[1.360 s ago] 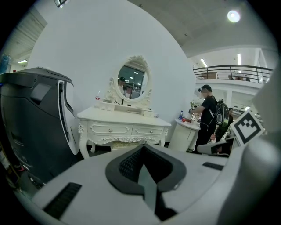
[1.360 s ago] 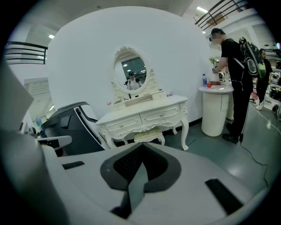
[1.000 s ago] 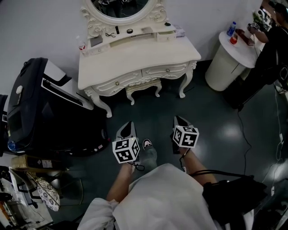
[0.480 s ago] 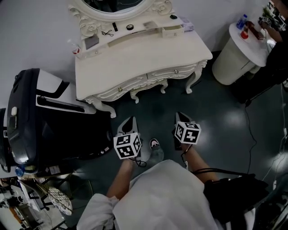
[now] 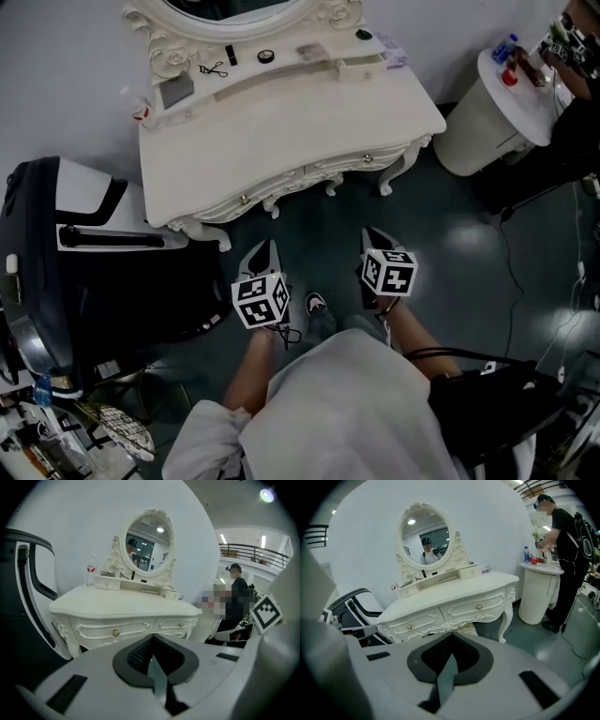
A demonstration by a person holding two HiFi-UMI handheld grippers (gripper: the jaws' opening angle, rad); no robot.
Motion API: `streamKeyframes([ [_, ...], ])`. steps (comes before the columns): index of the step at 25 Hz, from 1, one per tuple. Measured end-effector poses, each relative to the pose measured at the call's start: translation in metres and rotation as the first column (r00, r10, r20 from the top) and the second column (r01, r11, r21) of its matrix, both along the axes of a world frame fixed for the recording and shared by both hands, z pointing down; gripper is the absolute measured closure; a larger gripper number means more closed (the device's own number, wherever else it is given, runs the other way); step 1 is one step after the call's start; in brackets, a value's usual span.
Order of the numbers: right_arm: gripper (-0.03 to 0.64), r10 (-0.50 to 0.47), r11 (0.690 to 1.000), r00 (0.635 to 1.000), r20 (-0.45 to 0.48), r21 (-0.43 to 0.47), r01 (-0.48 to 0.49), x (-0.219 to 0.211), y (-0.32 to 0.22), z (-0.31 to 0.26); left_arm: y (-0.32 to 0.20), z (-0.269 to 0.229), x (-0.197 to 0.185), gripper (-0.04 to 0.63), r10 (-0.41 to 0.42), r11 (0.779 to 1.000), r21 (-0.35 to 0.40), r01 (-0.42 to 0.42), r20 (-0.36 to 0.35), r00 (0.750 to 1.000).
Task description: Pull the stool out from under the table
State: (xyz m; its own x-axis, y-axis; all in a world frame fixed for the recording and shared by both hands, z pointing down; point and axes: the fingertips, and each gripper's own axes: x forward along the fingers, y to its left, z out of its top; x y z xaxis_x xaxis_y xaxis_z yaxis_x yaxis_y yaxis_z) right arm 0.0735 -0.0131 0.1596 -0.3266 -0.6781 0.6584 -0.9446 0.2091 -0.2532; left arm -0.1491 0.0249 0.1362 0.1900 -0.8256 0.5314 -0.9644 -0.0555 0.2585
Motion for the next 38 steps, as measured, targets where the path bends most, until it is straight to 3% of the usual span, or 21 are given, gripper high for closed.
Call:
streamKeyframes([
  [7,0.617,0.031,0.999,0.999,-0.018,-0.009,-0.031,0.017,-0.011,0.007,-0.002,0.011,0.004,0.588,0.007,1.0,-0.019,-0.007,0.006,1.0],
  [16,0.617,-0.014,1.0,0.999,-0.03,0.006,0.014,0.022,-0.043,0.009,-0.016,0.018,0.019,0.588,-0.021,0.999,-0.029,0.022,0.002,1.0],
  [22,0.617,-0.036,0.999,0.999,-0.032,0.037,0.037,0.028,-0.075,0.041,-0.052,0.041,0.037,0.588,-0.01,1.0,0.017,0.01,-0.013,1.0],
  [29,0.617,-0.033,0.996,0.999,-0.015,0.087,0.035,0.041,-0.117,0.153,-0.102,0.144,0.073,0.588,0.028,0.996,0.091,-0.024,-0.039,0.999],
  [38,0.617,-0.045,0.983,0.999,0.009,0.18,0.043,0.042,-0.161,0.343,-0.147,0.35,0.106,0.588,0.081,0.99,0.122,-0.073,-0.057,0.995],
])
